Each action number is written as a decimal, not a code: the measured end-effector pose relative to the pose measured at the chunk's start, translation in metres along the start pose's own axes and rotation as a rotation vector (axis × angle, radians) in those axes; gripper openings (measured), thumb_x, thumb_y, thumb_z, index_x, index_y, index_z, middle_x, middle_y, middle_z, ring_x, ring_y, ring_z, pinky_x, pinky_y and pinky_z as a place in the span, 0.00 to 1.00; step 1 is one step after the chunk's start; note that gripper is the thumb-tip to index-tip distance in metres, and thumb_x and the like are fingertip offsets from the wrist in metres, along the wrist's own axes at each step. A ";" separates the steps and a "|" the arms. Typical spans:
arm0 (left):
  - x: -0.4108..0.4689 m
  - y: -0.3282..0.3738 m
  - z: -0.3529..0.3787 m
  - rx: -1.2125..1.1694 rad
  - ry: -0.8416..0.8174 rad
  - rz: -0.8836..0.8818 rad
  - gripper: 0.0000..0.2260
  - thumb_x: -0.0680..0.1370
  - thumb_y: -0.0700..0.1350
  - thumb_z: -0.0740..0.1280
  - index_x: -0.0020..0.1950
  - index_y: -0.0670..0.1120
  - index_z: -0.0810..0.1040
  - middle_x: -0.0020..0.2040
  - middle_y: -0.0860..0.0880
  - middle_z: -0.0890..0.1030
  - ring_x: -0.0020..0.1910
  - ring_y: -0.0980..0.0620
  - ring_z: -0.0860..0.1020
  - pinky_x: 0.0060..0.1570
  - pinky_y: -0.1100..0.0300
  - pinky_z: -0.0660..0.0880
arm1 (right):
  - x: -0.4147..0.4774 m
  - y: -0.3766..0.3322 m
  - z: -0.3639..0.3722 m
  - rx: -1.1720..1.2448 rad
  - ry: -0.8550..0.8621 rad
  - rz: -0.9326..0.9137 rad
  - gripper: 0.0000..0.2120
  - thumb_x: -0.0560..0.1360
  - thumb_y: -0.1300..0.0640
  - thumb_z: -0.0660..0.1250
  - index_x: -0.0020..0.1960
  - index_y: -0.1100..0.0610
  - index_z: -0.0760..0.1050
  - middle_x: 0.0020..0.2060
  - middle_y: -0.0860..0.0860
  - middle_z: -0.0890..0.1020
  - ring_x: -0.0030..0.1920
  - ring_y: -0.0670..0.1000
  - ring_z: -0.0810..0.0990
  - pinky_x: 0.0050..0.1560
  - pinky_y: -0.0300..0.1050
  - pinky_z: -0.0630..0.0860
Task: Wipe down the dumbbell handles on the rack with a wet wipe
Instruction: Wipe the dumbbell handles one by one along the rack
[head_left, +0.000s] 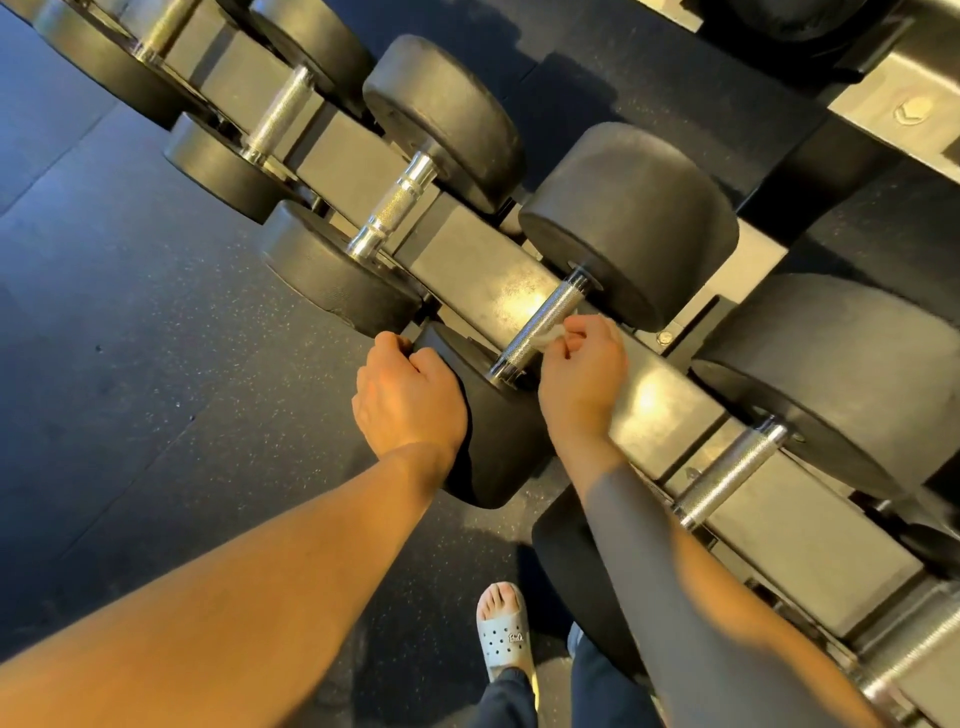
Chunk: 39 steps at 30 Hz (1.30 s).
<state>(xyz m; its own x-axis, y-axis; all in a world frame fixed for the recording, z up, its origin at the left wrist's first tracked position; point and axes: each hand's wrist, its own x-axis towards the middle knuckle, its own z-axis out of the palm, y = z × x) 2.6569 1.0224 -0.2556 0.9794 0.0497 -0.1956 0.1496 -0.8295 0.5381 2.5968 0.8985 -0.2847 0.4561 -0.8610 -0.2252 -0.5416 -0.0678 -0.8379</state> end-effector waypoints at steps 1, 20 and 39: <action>0.000 0.000 0.000 -0.002 0.001 -0.001 0.05 0.82 0.48 0.55 0.49 0.53 0.69 0.44 0.51 0.76 0.44 0.48 0.76 0.49 0.43 0.79 | 0.002 0.001 -0.001 -0.027 0.006 -0.046 0.05 0.80 0.63 0.67 0.51 0.54 0.77 0.50 0.47 0.77 0.48 0.44 0.77 0.41 0.26 0.73; -0.005 0.007 -0.007 -0.022 0.011 0.000 0.05 0.81 0.46 0.58 0.49 0.51 0.72 0.45 0.51 0.78 0.45 0.50 0.76 0.51 0.45 0.77 | 0.068 -0.091 0.050 -1.184 -1.215 -0.389 0.06 0.77 0.62 0.66 0.53 0.62 0.75 0.49 0.59 0.80 0.49 0.58 0.80 0.48 0.49 0.76; -0.010 0.009 -0.007 -0.052 0.062 -0.019 0.05 0.82 0.46 0.59 0.50 0.50 0.74 0.41 0.52 0.77 0.40 0.55 0.75 0.42 0.57 0.71 | 0.060 -0.049 0.020 -0.804 -1.086 -0.588 0.12 0.79 0.61 0.63 0.36 0.55 0.71 0.35 0.52 0.75 0.39 0.53 0.75 0.41 0.46 0.71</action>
<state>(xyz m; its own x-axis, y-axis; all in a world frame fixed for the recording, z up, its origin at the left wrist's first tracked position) 2.6492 1.0181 -0.2430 0.9826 0.1007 -0.1562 0.1735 -0.7979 0.5772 2.6644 0.8604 -0.2668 0.8421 0.1563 -0.5162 -0.1673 -0.8341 -0.5255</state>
